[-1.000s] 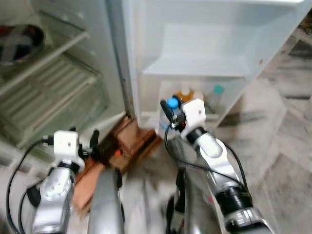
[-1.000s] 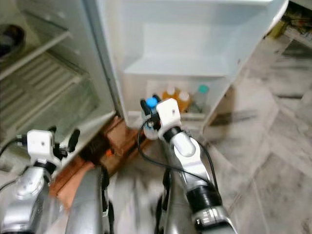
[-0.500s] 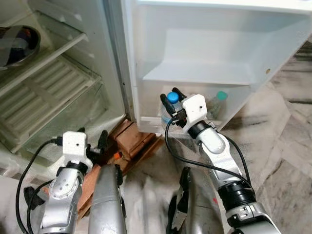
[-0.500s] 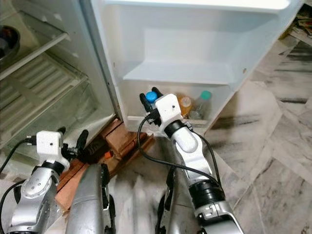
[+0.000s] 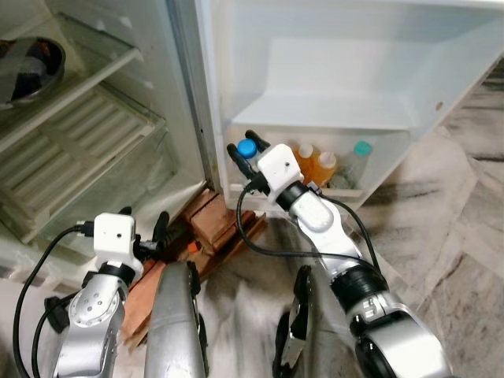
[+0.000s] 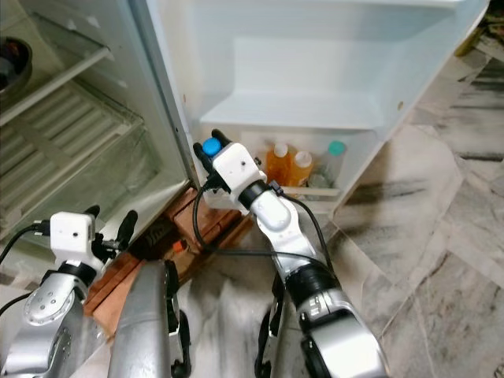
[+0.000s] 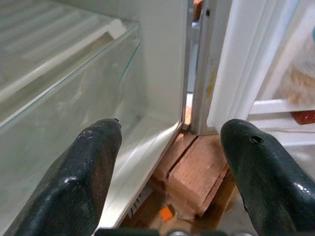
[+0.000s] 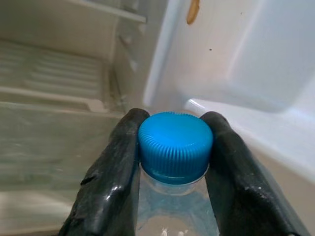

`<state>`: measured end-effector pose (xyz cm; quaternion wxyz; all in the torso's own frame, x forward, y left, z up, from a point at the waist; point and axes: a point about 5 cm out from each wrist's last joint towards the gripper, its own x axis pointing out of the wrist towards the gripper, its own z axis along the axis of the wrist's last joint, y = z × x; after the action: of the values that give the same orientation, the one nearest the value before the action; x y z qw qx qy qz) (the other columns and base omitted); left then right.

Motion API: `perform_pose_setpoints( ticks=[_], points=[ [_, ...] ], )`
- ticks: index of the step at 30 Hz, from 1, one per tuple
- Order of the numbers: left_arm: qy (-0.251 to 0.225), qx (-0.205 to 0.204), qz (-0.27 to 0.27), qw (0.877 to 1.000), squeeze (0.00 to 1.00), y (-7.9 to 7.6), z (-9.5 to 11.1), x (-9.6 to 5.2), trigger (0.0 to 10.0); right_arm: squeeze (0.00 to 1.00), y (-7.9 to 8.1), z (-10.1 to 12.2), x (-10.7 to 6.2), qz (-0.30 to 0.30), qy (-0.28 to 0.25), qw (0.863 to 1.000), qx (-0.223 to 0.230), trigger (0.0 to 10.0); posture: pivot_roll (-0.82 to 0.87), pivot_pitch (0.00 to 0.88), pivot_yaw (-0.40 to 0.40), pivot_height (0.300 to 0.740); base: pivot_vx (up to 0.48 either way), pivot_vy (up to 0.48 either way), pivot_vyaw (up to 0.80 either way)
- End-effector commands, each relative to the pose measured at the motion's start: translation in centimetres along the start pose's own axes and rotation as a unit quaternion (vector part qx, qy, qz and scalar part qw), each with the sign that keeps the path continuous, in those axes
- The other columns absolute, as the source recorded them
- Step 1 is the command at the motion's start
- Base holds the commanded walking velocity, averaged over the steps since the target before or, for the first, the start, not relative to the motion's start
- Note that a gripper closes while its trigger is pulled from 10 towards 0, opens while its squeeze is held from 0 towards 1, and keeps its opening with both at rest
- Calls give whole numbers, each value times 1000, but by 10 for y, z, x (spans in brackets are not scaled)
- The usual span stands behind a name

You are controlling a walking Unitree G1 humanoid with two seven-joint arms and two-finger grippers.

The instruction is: Restocking fridge

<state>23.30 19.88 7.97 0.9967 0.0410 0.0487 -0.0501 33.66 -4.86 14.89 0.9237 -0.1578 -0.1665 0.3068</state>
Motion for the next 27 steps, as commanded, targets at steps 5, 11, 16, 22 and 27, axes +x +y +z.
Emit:
perform_pose_setpoints(
  ticks=[5,11,16,22,27],
  points=[
    [11,1,8,1000,0,5,0,-10,10000,0,6,1,12,11,-14,997,-73,10000,269,283,-8,576,0,0,0],
    [14,-3,8,1000,0,1,0,-14,10000,0,17,-24,5,38,45,989,-139,10000,284,290,-12,576,0,0,0],
    [17,-6,6,1000,0,0,1,-16,10000,0,21,-47,-8,53,104,980,-160,10000,290,297,-11,576,0,0,0],
    [20,-8,6,1000,0,-1,0,-18,10000,0,23,-49,-7,52,112,980,-157,10000,291,300,-8,576,0,0,0],
    [21,-9,2,1000,0,-5,1,-19,10000,0,21,-50,-7,42,115,981,-152,10000,296,304,-3,576,0,0,0]
  ],
)
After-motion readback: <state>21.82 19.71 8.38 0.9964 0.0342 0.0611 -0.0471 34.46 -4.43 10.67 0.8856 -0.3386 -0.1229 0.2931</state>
